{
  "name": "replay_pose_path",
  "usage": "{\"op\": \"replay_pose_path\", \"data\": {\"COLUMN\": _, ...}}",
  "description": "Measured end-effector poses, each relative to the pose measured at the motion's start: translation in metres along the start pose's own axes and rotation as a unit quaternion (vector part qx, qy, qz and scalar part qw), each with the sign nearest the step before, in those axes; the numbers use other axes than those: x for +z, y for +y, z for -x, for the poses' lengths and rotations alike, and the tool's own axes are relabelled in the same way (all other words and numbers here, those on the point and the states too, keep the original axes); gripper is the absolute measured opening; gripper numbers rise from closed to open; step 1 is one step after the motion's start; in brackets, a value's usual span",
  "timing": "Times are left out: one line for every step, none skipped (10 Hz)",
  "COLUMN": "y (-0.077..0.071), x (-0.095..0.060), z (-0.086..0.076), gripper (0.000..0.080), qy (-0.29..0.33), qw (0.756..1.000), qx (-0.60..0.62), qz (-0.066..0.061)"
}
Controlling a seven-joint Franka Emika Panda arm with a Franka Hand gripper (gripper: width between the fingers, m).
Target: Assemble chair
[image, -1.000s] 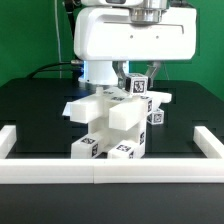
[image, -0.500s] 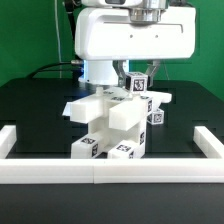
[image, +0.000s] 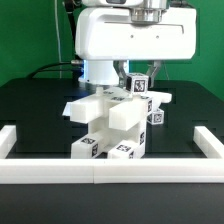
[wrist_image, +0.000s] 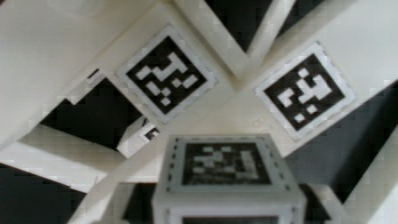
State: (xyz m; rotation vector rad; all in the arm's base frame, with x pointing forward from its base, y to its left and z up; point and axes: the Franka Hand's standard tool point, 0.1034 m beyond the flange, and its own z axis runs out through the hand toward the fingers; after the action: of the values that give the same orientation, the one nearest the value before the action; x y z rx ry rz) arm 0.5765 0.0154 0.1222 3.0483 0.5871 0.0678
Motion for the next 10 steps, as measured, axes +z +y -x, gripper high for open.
{"op": "replay_pose_path", "data": {"y": 0.0, "x": 0.0001, "z": -0.0003, "gripper": 0.0275, "qy": 0.001, "qw": 1.0, "qx": 0.0, "qz": 0.0}}
{"op": "replay_pose_path", "data": {"y": 0.0, "x": 0.0, "z": -0.0016, "gripper": 0.0275, "qy": 0.003, "qw": 1.0, "qx": 0.002, "qz": 0.002}}
{"op": "replay_pose_path", "data": {"y": 0.0003, "x": -0.0001, "z": -0.0036, "gripper": 0.0275, "qy": 0.008, "qw": 1.0, "qx": 0.003, "qz": 0.004}}
{"op": "replay_pose_path", "data": {"y": 0.0009, "x": -0.0002, "z": -0.0034, "gripper": 0.0275, "qy": 0.008, "qw": 1.0, "qx": 0.004, "qz": 0.004}}
{"op": "replay_pose_path", "data": {"y": 0.001, "x": -0.0002, "z": -0.0034, "gripper": 0.0275, "qy": 0.008, "qw": 1.0, "qx": 0.004, "qz": 0.004}}
{"op": "replay_pose_path", "data": {"y": 0.0008, "x": -0.0003, "z": -0.003, "gripper": 0.0275, "qy": 0.008, "qw": 1.0, "qx": 0.004, "qz": 0.004}}
{"op": "replay_pose_path", "data": {"y": -0.0014, "x": -0.0002, "z": 0.0002, "gripper": 0.0275, "qy": 0.008, "qw": 1.0, "qx": 0.004, "qz": 0.003}}
{"op": "replay_pose_path", "data": {"y": -0.0041, "x": 0.001, "z": 0.0038, "gripper": 0.0275, "qy": 0.005, "qw": 1.0, "qx": 0.005, "qz": 0.001}}
{"op": "replay_pose_path", "data": {"y": -0.0057, "x": 0.0026, "z": 0.0057, "gripper": 0.0275, "qy": 0.003, "qw": 1.0, "qx": 0.004, "qz": 0.0}}
{"op": "replay_pose_path", "data": {"y": -0.006, "x": 0.0026, "z": 0.0057, "gripper": 0.0275, "qy": 0.003, "qw": 1.0, "qx": 0.004, "qz": 0.0}}
